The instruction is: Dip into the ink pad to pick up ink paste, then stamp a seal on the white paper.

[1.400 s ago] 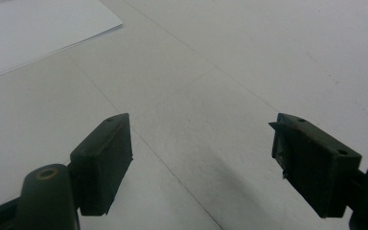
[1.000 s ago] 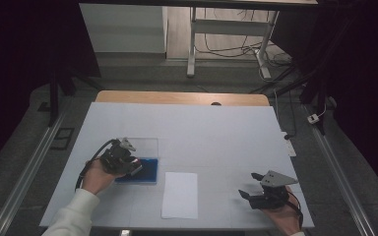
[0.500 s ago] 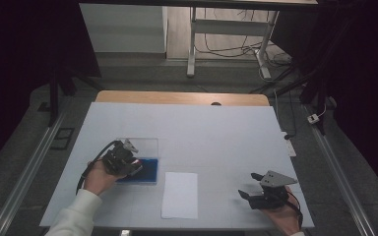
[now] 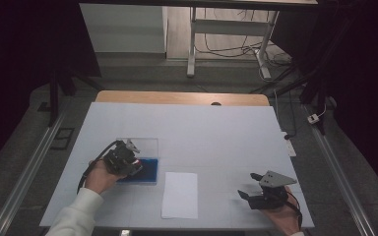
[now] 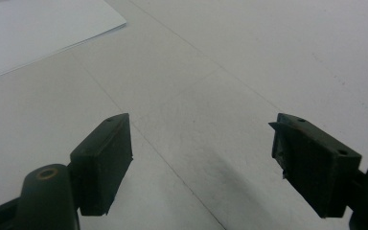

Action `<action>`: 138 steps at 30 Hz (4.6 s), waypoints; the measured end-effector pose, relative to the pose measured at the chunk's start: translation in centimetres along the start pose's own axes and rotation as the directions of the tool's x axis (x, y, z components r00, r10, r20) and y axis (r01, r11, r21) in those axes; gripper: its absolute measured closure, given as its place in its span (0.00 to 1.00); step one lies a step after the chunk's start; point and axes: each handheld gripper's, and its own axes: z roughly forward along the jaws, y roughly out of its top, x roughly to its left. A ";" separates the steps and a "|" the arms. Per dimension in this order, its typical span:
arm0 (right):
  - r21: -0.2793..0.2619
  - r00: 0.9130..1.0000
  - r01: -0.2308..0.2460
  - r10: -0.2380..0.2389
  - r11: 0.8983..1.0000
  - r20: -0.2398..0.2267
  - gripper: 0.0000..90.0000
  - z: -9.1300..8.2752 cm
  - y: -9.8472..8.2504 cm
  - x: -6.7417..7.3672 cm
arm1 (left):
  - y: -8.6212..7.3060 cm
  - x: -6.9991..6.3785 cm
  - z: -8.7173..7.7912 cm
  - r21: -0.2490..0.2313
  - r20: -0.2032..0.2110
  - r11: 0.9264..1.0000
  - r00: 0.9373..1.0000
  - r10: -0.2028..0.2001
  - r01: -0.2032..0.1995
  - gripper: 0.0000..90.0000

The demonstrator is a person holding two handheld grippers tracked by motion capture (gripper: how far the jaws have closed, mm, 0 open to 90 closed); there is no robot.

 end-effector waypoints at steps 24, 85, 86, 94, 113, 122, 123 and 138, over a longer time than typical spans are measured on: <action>0.004 1.000 0.005 -0.005 1.000 0.000 0.24 0.1 0.1 0.1 | 0.0 -0.6 0.1 -0.003 -0.034 1.000 0.999 0.017 -0.017 0.79; -0.004 1.000 -0.002 0.002 1.000 0.018 0.24 -0.3 -0.1 -0.3 | -1.0 -0.7 -5.2 -0.332 0.098 0.942 0.995 -0.016 0.048 0.78; -0.004 1.000 -0.002 0.002 1.000 0.014 0.24 -0.3 -0.1 -0.3 | -0.9 -0.8 -5.2 -0.335 0.103 0.941 0.995 -0.013 0.047 0.78; -0.004 1.000 -0.002 0.002 1.000 0.016 0.24 -0.3 -0.1 -0.3 | -0.2 -1.7 -5.0 -0.332 0.121 0.943 0.992 0.018 0.023 0.78; -0.003 1.000 -0.003 0.003 1.000 0.011 0.24 -0.3 -0.1 -0.3 | 1.6 -3.6 -3.9 -0.320 0.163 0.947 0.983 0.088 -0.032 0.78; -0.003 1.000 -0.009 0.009 1.000 0.015 0.24 -0.3 -0.2 -0.3 | 2.2 -4.2 -3.5 -0.313 0.177 0.948 0.978 0.114 -0.054 0.78; -0.002 1.000 -0.009 0.009 1.000 0.014 0.24 -0.3 -0.2 -0.3 | 2.3 -4.3 -3.4 -0.312 0.178 0.949 0.977 0.115 -0.055 0.78; 0.006 1.000 -0.002 0.002 1.000 0.011 0.24 -0.2 -0.2 -0.3 | 3.3 -5.8 -2.5 -0.295 0.206 0.951 0.966 0.158 -0.092 0.78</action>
